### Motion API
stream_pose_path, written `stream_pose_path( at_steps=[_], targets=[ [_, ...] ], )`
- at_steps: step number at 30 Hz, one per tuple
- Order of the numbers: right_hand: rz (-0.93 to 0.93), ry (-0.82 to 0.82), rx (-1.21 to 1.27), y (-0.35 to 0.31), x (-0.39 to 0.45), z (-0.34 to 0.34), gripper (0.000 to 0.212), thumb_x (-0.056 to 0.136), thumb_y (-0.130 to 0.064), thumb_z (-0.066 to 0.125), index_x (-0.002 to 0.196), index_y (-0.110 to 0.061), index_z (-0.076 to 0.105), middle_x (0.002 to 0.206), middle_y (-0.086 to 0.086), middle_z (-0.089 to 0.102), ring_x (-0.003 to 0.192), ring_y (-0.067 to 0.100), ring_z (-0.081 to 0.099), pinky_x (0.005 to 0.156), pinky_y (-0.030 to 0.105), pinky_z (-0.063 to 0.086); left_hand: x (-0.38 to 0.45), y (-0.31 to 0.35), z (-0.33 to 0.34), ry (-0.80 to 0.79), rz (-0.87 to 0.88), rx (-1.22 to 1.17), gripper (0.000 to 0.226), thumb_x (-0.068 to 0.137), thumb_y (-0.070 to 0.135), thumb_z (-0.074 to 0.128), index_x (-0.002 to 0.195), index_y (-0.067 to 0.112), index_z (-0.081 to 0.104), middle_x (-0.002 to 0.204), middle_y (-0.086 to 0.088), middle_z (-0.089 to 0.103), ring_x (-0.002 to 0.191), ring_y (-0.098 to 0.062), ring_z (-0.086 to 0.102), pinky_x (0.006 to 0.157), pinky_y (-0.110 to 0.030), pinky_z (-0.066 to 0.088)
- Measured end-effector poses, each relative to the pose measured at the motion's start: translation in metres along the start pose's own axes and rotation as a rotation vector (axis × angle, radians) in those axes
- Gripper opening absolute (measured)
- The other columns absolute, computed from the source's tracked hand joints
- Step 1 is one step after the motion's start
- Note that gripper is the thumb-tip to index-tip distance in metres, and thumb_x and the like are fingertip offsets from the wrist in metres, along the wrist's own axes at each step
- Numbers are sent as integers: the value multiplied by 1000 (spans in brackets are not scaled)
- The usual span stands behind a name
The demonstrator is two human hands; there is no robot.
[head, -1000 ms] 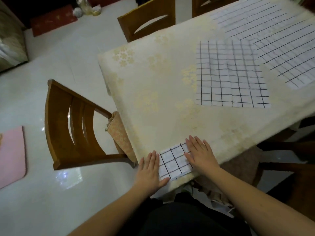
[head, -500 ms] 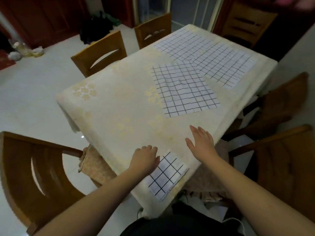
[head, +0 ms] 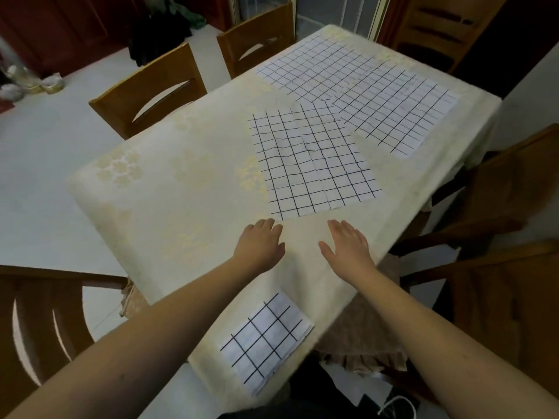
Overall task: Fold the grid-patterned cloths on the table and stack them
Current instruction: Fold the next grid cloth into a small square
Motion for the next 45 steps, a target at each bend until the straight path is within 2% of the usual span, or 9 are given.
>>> stream_pose_path(
  at_steps=[11,18,24,29,31,34,39,43,45],
  targets=[
    [64,-179,-118,47,80,36,63,101,-49,30,156,-23,13,165,2,-9,151,25,-5,121,45,0,65,1,61,-140,6,-50,60,101,42,33,154,16,22,165,-7,6,151,-25,7,120,-41,14],
    [-27,-162,-174,53,102,35,64,101,-47,28,156,-21,7,164,-4,-11,151,20,-9,120,46,-2,72,-6,78,-165,53,-11,85,82,55,-3,157,15,7,165,-2,-1,152,-21,1,122,-40,6],
    [-71,-159,-214,51,104,38,63,103,-44,25,156,-16,9,165,-3,-1,151,18,-6,119,46,-5,72,-4,72,-154,35,-10,85,85,52,5,154,7,22,163,-6,16,151,-22,13,121,-43,7],
    [-129,-111,-275,42,81,46,68,95,-47,13,154,-14,22,164,-3,13,151,17,5,116,43,-10,50,-18,73,-129,55,33,64,88,46,34,127,4,63,137,-9,59,127,-25,56,102,-44,46],
    [-157,-100,-284,34,65,53,81,85,-49,2,153,-14,28,162,-3,21,151,17,11,113,42,-11,35,-26,77,-125,70,25,62,88,45,37,125,3,64,135,-10,61,124,-26,58,100,-44,49],
    [-184,-157,-295,18,38,65,86,80,-51,-7,156,-17,14,164,-6,7,151,15,0,111,41,-19,8,-39,81,-104,88,48,60,89,44,38,127,3,63,136,-11,60,125,-26,57,101,-44,49],
    [-171,-186,-260,-17,-6,75,63,102,-45,26,157,-19,8,165,-8,3,151,13,-4,117,43,-12,-43,-64,92,-122,96,61,63,88,43,36,131,3,59,140,-11,56,128,-27,54,103,-43,46],
    [-159,-202,-256,-40,-36,88,64,101,-47,28,157,-20,10,164,-9,6,151,12,-1,119,42,-8,-79,-81,93,-77,109,32,61,89,42,41,130,2,59,137,-11,58,125,-27,57,101,-41,47],
    [-167,-193,-253,-52,-49,93,69,95,-54,15,156,-21,15,163,-9,12,151,12,3,119,41,-4,-94,-88,92,-38,109,-19,54,86,34,56,130,3,60,136,-10,59,123,-27,58,102,-40,46]
  ],
)
Point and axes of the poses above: each hand's wrist, its own x-axis towards the middle knuckle, its own z-axis out of the palm, y = z × x, the point moved 5 cm from there along x, towards the middle knuckle
